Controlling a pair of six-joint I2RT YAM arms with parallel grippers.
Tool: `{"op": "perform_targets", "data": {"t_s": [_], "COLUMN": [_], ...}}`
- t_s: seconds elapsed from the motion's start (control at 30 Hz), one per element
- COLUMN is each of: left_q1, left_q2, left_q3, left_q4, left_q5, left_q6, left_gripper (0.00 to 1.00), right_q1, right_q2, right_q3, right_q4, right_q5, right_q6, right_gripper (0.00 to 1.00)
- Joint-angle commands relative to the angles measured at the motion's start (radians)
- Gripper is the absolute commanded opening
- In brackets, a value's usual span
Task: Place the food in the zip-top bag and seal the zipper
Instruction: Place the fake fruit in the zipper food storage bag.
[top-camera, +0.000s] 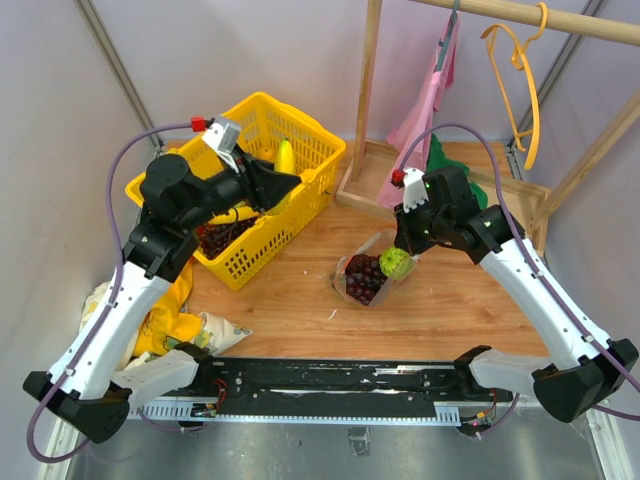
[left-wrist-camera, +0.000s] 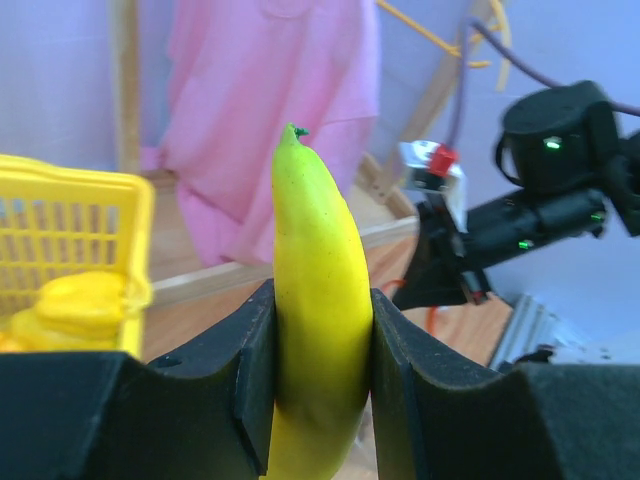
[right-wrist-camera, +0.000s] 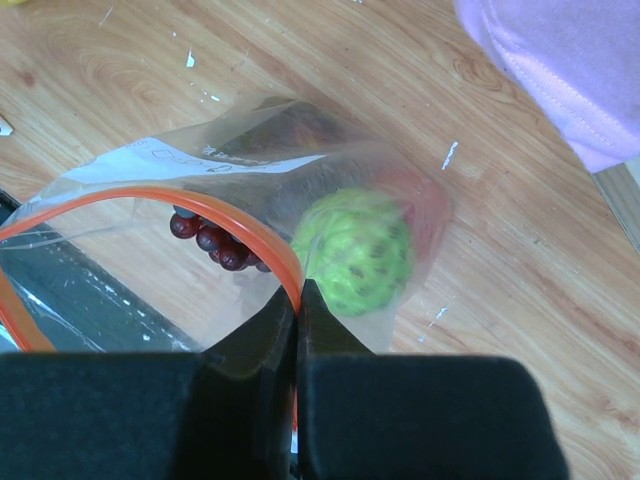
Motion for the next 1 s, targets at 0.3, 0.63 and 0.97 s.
{"op": "perform_targets", "data": {"t_s": [0.3, 0.63, 0.97], "left_q1": [-0.346, -0.585, -0.669], "left_q2": [-0.030, 0.055, 0.143], "left_q3": [-0.239, -0.323, -0.385], "left_q4": [0.516, 0.706, 0.715], "left_q5": [-0.130, -0.268, -0.342], "left_q6": [-0.297, -0.282, -0.269], "left_gripper": [0.02, 0.01, 0.02], "right_q1": [0.009, 0.010, 0.010], "right_q2": [-0.044, -0.054, -0.078], "right_q3": [-0.036, -0.053, -0.078], "right_q4": [0.071, 0.104, 0.128], "right_q5": [0.024, 0.040, 0.055], "right_q6": [0.061, 0.099, 0.133], "right_gripper": [0.01, 0.01, 0.01]}}
